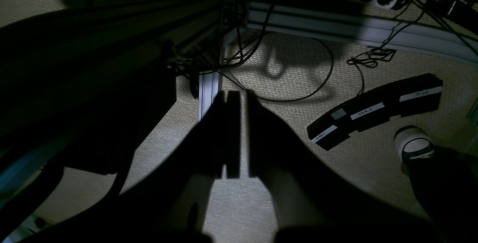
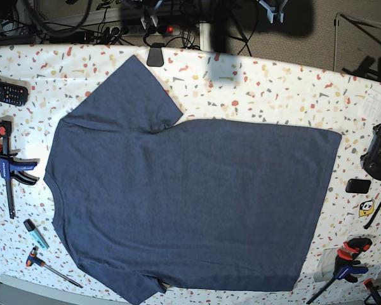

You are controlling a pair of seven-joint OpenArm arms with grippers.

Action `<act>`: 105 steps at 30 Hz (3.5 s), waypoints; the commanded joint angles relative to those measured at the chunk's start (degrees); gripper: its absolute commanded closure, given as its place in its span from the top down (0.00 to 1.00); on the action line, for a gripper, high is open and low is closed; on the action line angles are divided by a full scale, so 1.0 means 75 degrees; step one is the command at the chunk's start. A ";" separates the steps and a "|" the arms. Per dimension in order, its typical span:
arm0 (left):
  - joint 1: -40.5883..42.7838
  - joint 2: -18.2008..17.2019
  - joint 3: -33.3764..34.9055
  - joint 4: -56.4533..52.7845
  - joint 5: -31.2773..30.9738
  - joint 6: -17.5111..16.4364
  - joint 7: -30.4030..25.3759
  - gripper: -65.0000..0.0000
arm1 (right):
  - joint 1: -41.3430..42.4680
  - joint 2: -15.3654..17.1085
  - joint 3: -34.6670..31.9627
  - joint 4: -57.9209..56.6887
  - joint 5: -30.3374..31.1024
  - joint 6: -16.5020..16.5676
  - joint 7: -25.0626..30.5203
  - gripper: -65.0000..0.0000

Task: Fold the T-shirt properly

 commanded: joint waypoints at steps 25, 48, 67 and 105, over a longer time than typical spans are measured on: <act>0.0058 0.0015 -0.0003 0.0047 0.0000 -0.0052 -0.0052 0.20 | -0.0082 0.0020 0.0006 0.0044 0.0035 0.0119 0.0169 0.06; 0.0058 0.0015 -0.0003 0.0047 0.0000 -0.0058 -0.0061 0.20 | -0.0085 0.0020 0.0006 0.0044 0.0038 0.0122 -0.0216 0.06; 0.1218 0.0015 -0.0003 0.2055 0.0003 -0.0743 0.0239 0.20 | -0.1588 0.0501 0.0003 0.2017 0.0035 0.0291 0.0137 0.06; 0.5476 -0.0536 0.0017 1.3916 0.1148 -0.1550 0.2634 0.20 | -0.7790 0.3914 0.0933 1.3455 0.0204 0.0335 -0.1221 0.06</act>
